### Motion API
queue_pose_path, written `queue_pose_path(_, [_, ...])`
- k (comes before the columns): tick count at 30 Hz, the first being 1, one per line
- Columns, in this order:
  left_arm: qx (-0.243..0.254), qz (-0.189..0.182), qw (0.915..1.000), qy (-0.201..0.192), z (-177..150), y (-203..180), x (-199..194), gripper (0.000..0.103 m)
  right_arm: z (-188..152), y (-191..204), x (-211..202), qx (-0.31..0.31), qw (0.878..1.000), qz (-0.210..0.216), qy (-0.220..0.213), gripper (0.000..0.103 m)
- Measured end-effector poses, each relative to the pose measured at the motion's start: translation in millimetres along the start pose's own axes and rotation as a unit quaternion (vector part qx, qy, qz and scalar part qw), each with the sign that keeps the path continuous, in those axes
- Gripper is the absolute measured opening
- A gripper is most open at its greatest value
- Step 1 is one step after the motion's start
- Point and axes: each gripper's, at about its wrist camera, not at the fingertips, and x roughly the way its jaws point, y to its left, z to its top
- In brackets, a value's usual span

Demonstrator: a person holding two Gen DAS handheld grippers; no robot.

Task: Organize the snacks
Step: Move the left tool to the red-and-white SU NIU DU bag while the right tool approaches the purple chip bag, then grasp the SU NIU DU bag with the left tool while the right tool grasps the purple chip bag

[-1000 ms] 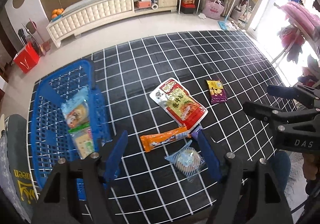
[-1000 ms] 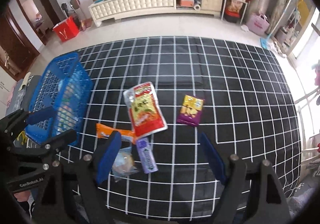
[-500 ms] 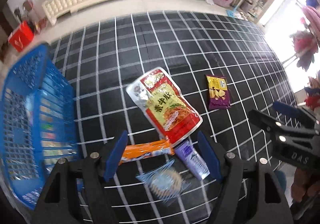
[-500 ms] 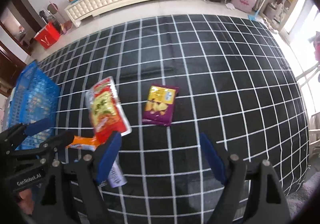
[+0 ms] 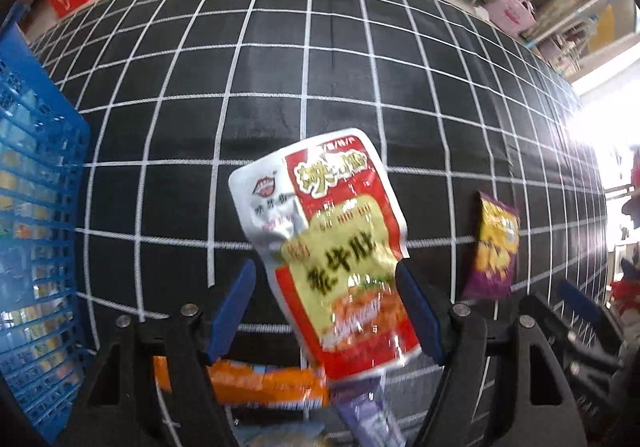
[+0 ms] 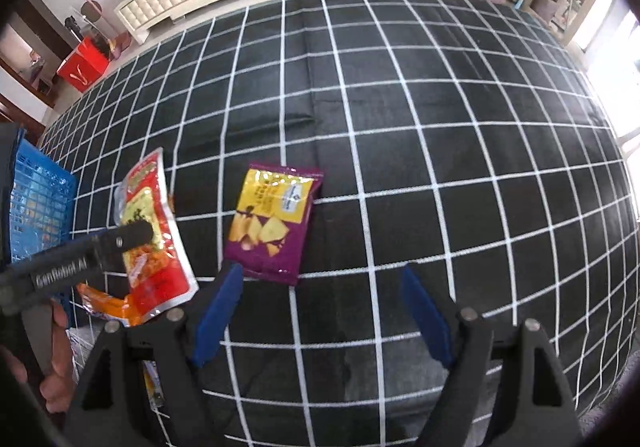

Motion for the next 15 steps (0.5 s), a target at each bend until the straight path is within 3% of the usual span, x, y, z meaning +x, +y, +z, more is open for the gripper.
queue_pose_path(3, [-0.005,-0.002,1.0,-0.005,5.0,-2.5,5.1,0.071,0.0,-4.3,2.0,0.001,1.0,0.002,-0.001,0.084])
queue_pose_path(11, [0.021,0.037,0.999,-0.015,17.3,-32.4,13.1,0.07,-4.4,-17.2,5.8,0.0,1.0,0.006,0.006,0.084])
queue_pose_path(15, [0.022,0.009,0.9997,-0.008,14.5,-40.4,11.4,0.07,-10.4,-25.6,5.5,0.002,1.0,0.007,0.009,0.084])
